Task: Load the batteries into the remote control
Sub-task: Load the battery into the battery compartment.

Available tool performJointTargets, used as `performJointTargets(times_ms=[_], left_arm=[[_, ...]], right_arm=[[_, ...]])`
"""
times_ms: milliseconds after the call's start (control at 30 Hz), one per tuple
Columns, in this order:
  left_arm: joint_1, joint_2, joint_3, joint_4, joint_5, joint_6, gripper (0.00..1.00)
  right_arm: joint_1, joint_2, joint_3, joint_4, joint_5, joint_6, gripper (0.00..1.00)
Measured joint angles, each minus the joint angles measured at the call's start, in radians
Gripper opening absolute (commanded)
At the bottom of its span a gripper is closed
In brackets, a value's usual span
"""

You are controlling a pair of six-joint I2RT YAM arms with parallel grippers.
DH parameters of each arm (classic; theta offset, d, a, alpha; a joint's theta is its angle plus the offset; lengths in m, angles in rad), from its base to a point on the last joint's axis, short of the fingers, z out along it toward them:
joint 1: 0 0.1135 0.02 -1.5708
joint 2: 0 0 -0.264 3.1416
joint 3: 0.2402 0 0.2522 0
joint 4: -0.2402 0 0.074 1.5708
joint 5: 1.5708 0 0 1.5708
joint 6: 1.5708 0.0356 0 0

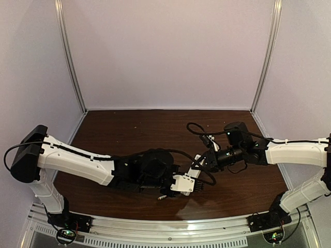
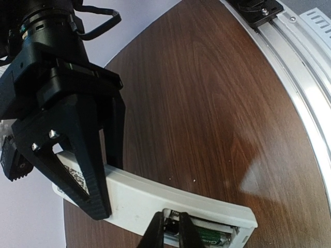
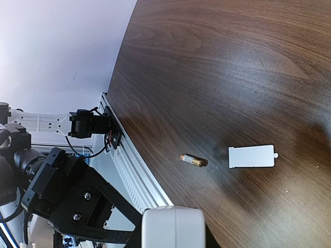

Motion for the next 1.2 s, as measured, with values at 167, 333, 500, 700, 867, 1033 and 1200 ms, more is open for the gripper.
performJointTargets(times_ms=[167, 333, 500, 700, 867, 1033, 1200], left_arm=[[-0.003, 0.0, -0.018, 0.034, -0.015, -0.006, 0.1], [-0.008, 0.0, -0.036, 0.07, -0.03, -0.011, 0.08], [-0.007, 0.0, -0.048, 0.092, -0.043, -0.011, 0.07], [-0.006, 0.001, -0.053, 0.122, -0.056, -0.01, 0.06], [-0.006, 0.003, -0.053, 0.127, -0.065, -0.01, 0.12], [-0.005, -0.003, -0.052, 0.1, -0.053, -0.019, 0.26], [-0.005, -0.027, -0.029, 0.02, -0.043, -0.032, 0.36]], right_arm=[[0.0, 0.0, 0.0, -0.001, 0.003, 0.0, 0.0], [0.0, -0.001, 0.0, -0.001, 0.006, 0.0, 0.0], [0.0, -0.015, 0.0, 0.0, 0.003, 0.002, 0.0], [-0.002, -0.034, 0.0, -0.004, 0.007, 0.002, 0.0], [-0.003, -0.037, 0.0, -0.003, 0.011, 0.002, 0.0], [-0.003, -0.037, 0.0, -0.008, 0.017, -0.008, 0.0], [-0.002, -0.037, 0.0, -0.003, 0.01, -0.01, 0.0]])
